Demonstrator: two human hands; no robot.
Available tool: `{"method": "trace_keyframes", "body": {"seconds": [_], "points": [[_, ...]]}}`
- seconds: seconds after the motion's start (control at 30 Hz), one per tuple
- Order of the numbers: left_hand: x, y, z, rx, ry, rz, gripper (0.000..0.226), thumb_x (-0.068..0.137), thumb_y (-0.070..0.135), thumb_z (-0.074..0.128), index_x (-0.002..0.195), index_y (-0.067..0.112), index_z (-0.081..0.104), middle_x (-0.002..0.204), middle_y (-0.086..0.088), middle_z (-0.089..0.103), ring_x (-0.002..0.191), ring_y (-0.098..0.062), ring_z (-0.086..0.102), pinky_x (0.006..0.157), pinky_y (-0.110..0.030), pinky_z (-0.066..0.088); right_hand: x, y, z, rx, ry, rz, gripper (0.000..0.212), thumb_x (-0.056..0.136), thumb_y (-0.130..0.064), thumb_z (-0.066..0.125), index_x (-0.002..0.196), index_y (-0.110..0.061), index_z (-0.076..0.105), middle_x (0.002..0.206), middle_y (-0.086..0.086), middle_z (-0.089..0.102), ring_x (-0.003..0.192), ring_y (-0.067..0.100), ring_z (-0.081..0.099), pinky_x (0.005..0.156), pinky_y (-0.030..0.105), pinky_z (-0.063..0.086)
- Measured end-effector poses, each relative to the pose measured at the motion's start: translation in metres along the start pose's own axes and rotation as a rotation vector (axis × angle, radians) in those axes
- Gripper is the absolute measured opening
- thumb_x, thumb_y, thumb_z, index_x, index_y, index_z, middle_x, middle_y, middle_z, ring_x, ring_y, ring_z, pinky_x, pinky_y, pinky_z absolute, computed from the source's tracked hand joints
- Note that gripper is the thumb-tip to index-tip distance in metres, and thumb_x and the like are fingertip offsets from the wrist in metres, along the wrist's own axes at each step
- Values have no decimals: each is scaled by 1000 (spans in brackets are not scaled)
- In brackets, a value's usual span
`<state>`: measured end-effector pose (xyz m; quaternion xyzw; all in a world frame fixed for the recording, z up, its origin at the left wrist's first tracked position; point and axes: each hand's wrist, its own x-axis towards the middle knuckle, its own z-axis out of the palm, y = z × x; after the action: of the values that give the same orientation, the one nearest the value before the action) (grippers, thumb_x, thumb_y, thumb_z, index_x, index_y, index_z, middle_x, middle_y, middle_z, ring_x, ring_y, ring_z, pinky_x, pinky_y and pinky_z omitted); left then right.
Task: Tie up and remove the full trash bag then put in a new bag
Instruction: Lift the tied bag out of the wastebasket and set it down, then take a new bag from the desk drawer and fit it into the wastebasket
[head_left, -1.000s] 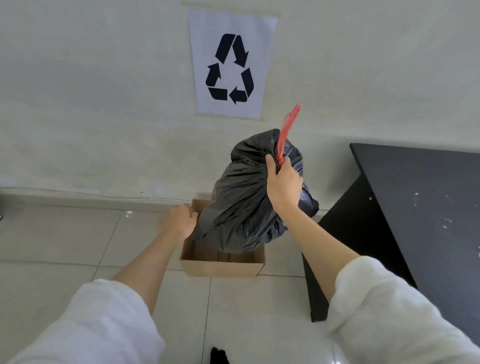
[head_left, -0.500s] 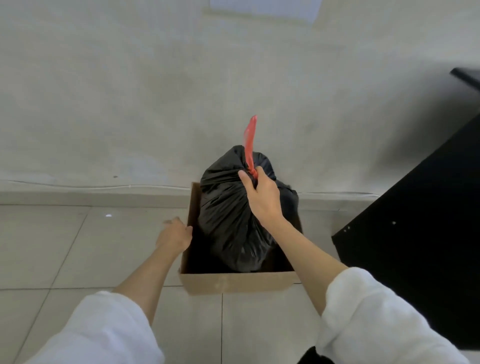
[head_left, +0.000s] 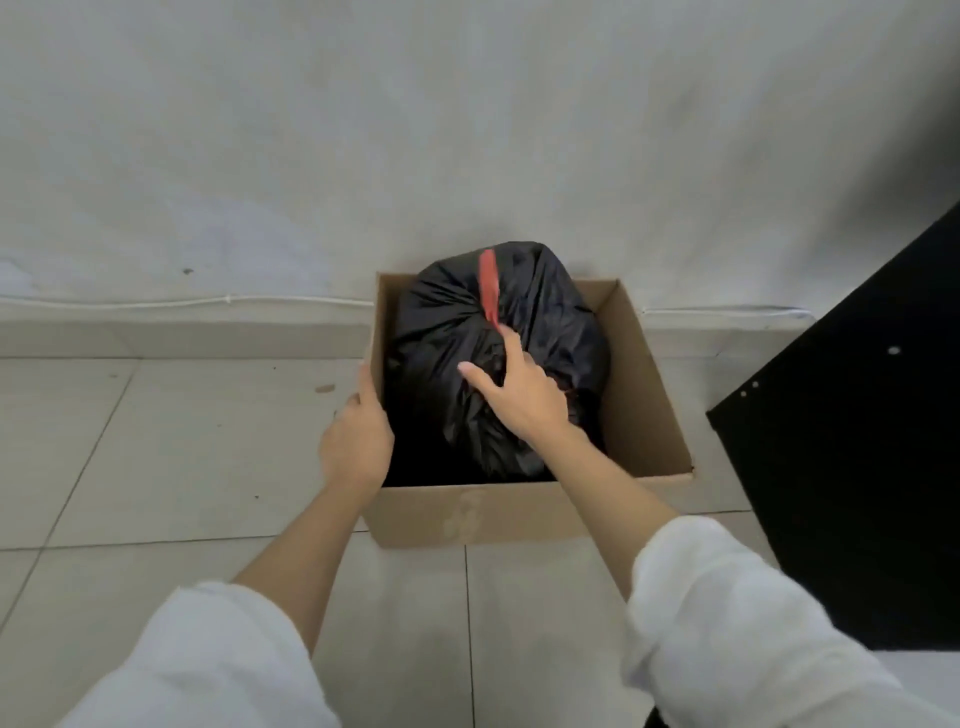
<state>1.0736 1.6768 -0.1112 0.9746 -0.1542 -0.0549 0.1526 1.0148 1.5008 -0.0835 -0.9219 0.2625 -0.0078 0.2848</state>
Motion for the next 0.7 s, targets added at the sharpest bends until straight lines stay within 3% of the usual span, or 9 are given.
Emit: {"method": "trace_keyframes", "body": {"seconds": [0.1, 0.2, 0.3, 0.37, 0.47, 0.53, 0.7], "points": [[4, 0, 3, 35, 17, -13, 60, 98, 11, 33, 153, 14, 8, 118, -22, 60, 97, -41, 60, 73, -44, 43, 22, 15, 22, 30, -63, 216, 75, 91, -67, 34, 150, -27, 15, 146, 14, 41, 126, 36, 46, 96, 46, 39], [9, 2, 1, 80, -21, -17, 60, 99, 14, 32, 153, 17, 6, 121, -20, 57, 99, -42, 60, 75, -44, 45, 34, 28, 29, -22, -175, 352, 78, 91, -67, 30, 153, -25, 7, 158, 12, 17, 143, 32, 22, 109, 48, 27], [17, 5, -17, 5, -172, -73, 58, 99, 13, 32, 153, 19, 10, 126, -21, 56, 108, -42, 57, 84, -45, 44, 20, 14, 12, -29, -103, 306, 81, 90, -70, 31, 154, -25, 10, 161, 6, 0, 148, 27, 2, 113, 50, 18], [25, 12, -42, -62, -283, -103, 51, 98, 14, 34, 148, 14, 25, 131, -23, 54, 117, -41, 53, 92, -44, 42, 5, -3, -9, 35, -61, 264, 80, 91, -68, 29, 153, -21, 14, 161, 3, -2, 148, 25, -2, 115, 51, 12], [26, 41, -98, -68, -322, -76, 42, 100, 20, 38, 139, 5, 40, 136, -21, 51, 124, -39, 48, 98, -41, 40, -23, -26, -52, -41, -39, 207, 59, 100, -49, 32, 148, -15, 30, 158, 7, 19, 146, 26, 15, 113, 48, 25], [15, 70, -146, -39, -294, -19, 42, 100, 23, 38, 140, 9, 42, 137, -18, 51, 123, -37, 49, 97, -39, 41, -43, -41, -96, -130, -46, 166, 47, 101, -36, 37, 143, -14, 38, 149, 9, 38, 137, 28, 33, 105, 46, 37], [-28, 157, -287, 31, -199, 166, 40, 97, 23, 43, 136, 12, 48, 134, -12, 53, 123, -33, 50, 95, -40, 42, -104, -87, -263, -116, -45, 144, 42, 100, -32, 41, 136, -13, 45, 132, 9, 54, 120, 30, 51, 89, 41, 46]]}}
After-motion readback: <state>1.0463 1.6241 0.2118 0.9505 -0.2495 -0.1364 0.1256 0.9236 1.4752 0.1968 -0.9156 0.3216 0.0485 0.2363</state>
